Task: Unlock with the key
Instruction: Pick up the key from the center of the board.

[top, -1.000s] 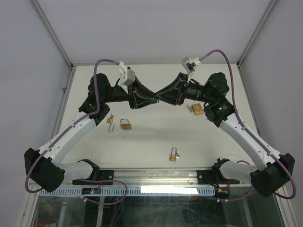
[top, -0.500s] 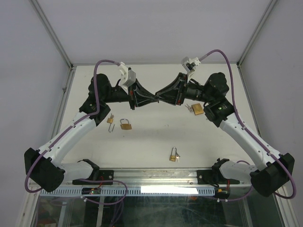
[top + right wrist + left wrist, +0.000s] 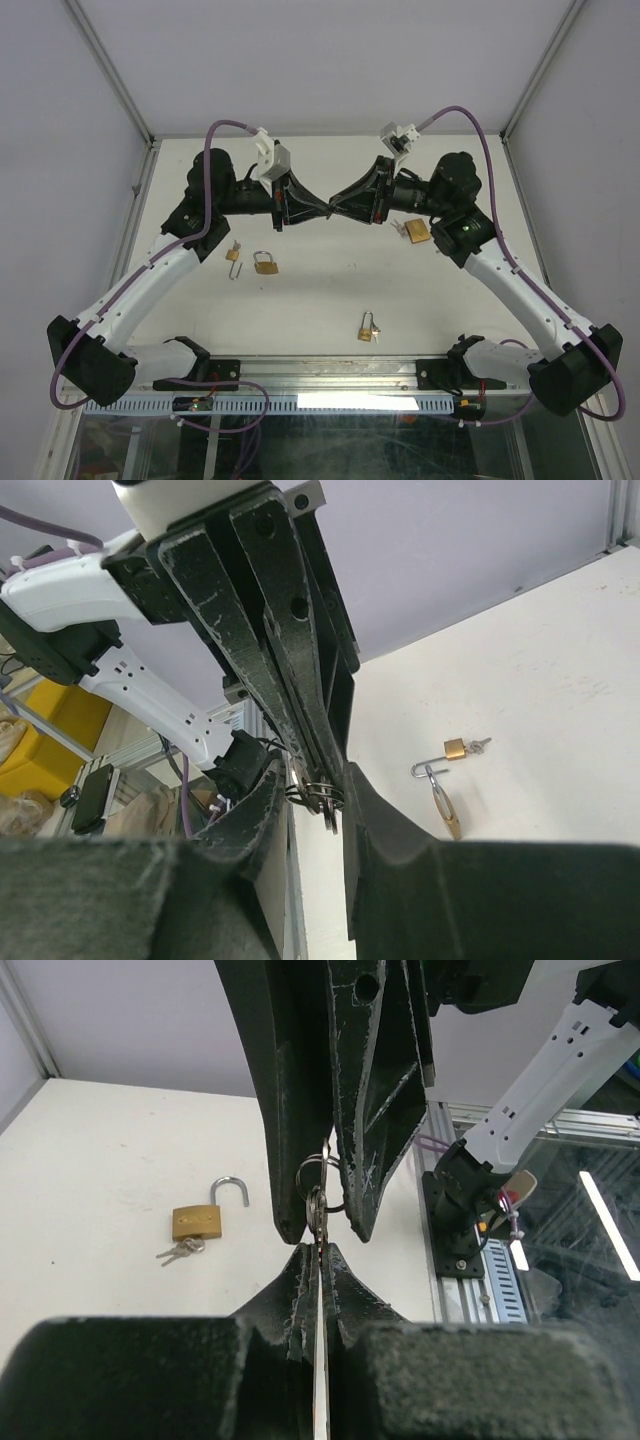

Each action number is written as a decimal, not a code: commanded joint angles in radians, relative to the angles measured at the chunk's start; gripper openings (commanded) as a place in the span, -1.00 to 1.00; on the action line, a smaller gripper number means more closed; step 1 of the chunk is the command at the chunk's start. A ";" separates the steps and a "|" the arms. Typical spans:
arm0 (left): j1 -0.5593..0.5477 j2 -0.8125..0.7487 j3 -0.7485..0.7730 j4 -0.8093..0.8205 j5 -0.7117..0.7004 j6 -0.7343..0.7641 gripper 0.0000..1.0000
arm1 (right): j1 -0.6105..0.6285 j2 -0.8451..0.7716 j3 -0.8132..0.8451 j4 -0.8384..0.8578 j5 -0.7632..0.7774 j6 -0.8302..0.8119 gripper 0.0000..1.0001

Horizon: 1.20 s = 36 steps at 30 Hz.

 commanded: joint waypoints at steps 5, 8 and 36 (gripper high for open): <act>-0.011 -0.009 0.086 -0.136 -0.008 0.108 -1.00 | -0.014 -0.004 0.077 -0.194 -0.017 -0.169 -1.00; -0.011 0.002 0.104 -0.182 -0.003 0.139 -1.00 | -0.021 -0.001 0.096 -0.250 -0.035 -0.220 -1.00; -0.069 0.241 0.590 -1.085 -0.293 0.723 -1.00 | -0.067 0.084 0.124 -0.213 -0.182 -0.398 0.47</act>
